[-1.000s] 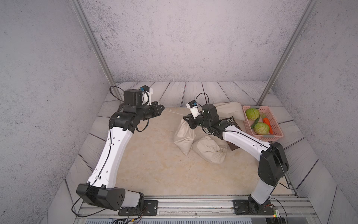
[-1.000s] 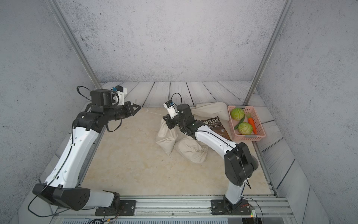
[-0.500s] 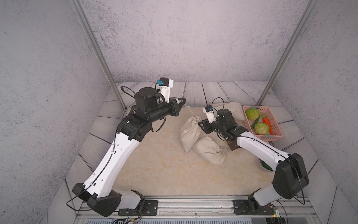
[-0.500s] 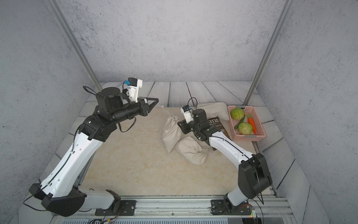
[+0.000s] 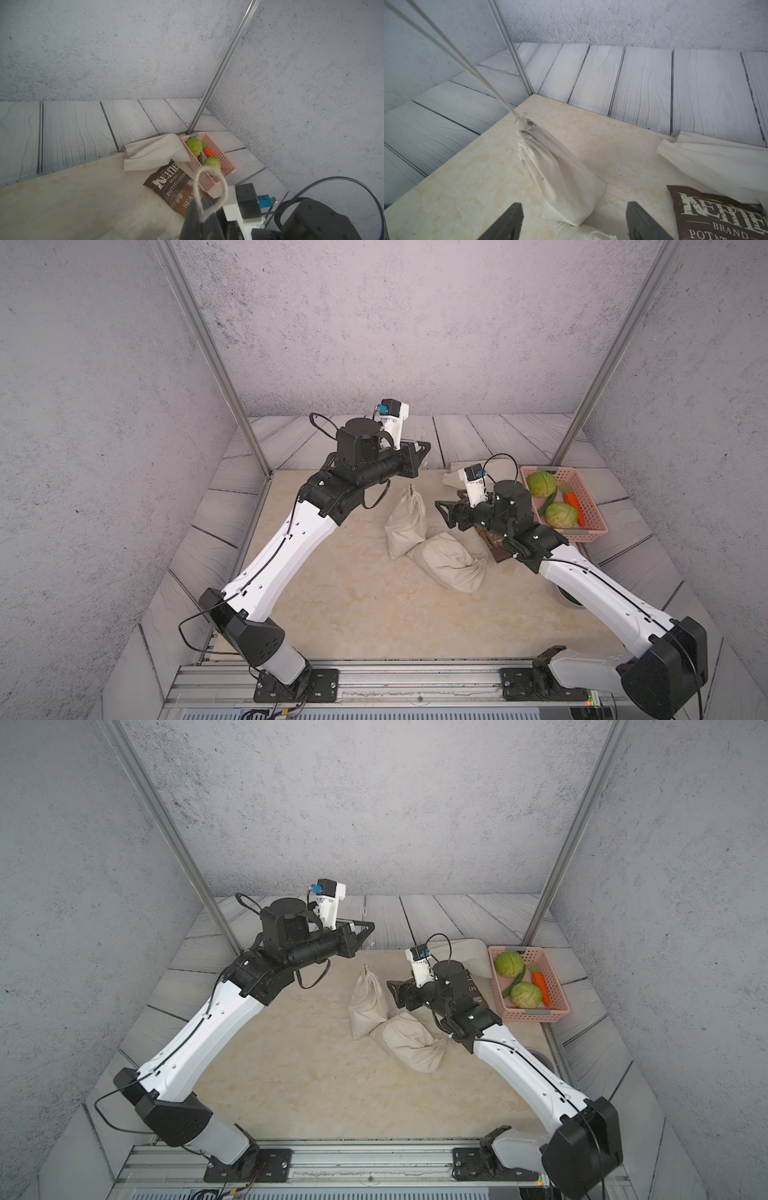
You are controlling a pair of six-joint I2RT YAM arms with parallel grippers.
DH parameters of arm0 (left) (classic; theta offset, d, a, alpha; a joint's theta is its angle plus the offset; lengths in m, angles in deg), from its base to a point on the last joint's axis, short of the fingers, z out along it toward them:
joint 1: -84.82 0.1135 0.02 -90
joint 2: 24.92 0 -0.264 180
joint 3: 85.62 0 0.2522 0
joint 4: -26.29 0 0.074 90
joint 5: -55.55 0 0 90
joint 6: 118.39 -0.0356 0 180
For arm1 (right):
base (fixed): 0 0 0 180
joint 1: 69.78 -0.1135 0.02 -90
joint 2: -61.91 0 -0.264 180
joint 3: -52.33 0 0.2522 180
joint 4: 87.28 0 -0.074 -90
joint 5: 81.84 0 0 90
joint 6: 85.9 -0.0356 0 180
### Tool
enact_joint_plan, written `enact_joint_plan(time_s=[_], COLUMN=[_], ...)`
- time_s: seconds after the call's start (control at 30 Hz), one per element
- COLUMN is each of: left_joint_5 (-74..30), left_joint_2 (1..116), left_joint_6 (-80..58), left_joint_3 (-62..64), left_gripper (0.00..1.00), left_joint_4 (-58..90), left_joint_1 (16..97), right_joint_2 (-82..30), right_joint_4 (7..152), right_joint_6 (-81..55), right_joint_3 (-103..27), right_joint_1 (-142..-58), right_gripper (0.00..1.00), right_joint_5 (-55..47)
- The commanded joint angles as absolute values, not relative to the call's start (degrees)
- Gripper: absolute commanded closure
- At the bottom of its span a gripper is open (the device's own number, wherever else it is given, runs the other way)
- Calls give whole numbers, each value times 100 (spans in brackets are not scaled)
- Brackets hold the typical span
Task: Close the soil bag
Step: Place the soil bag at the center of the board.
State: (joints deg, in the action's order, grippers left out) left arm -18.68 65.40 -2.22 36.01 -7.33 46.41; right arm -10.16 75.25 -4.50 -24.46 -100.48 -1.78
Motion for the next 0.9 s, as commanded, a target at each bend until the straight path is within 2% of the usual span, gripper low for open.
enact_joint_plan(time_s=[0.0,0.27,0.4,0.53,0.87], left_joint_5=[-1879,-1946,-1960,-1998,-2091], left_joint_2=[6547,6594,6611,6636,6668], left_joint_6=[-220,-248,-286,-329,-399], left_joint_3=[3954,4215,4284,4352,4472], left_gripper=[100,100,100,100,100], left_joint_4=[-524,-620,-691,-758,-838], left_joint_1=[4568,4518,4509,4509,4509], right_joint_2=[-1109,-1777,-2068,-2152,-1933], right_joint_4=[7884,8253,8311,8306,8382], right_joint_6=[-550,-854,-895,-884,-734], right_joint_3=[-2745,-3432,-3769,-3817,-3645], right_joint_1=[-10143,-10281,-10319,-10373,-10391], right_gripper=[16,23,35,42,46], right_joint_5=[-117,-57,-248,-417,-779])
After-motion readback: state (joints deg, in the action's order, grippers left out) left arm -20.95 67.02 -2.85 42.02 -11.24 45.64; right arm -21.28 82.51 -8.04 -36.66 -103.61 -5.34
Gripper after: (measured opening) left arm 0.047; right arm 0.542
